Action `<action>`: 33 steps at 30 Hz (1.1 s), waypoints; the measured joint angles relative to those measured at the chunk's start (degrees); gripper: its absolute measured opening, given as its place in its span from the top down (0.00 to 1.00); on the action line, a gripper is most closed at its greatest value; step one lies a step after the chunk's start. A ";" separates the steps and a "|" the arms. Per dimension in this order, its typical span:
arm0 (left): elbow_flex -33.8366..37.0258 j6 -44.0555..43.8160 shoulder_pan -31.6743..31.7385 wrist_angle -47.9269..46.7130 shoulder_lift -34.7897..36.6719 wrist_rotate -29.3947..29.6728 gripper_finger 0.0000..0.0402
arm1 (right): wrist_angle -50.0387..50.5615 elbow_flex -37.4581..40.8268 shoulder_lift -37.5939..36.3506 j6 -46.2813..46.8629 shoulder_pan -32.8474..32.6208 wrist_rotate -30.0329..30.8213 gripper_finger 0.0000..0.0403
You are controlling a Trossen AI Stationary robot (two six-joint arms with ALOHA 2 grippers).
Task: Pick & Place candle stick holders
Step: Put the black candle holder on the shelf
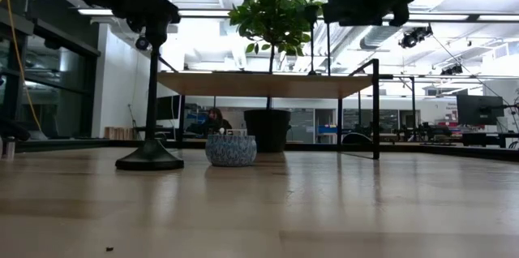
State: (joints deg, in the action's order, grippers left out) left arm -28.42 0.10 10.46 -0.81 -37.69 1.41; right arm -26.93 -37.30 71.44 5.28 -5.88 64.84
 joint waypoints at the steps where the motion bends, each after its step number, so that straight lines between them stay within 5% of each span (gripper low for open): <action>1: 0.00 0.00 0.00 -0.27 0.00 -0.03 0.59 | 1.38 0.00 -0.62 0.64 -0.96 0.11 0.53; 14: -0.02 -0.38 -0.03 -15.16 -0.40 -14.49 0.59 | 8.54 0.00 -3.41 5.12 -11.25 0.29 0.52; 33: -0.02 1.13 -10.51 -15.20 -16.45 -9.64 0.59 | 9.15 0.00 -3.41 5.03 -17.89 1.12 0.52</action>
State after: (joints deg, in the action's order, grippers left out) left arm -28.45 1.23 -0.05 -16.01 -54.14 -8.23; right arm -17.78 -37.30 68.03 10.31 -23.77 65.96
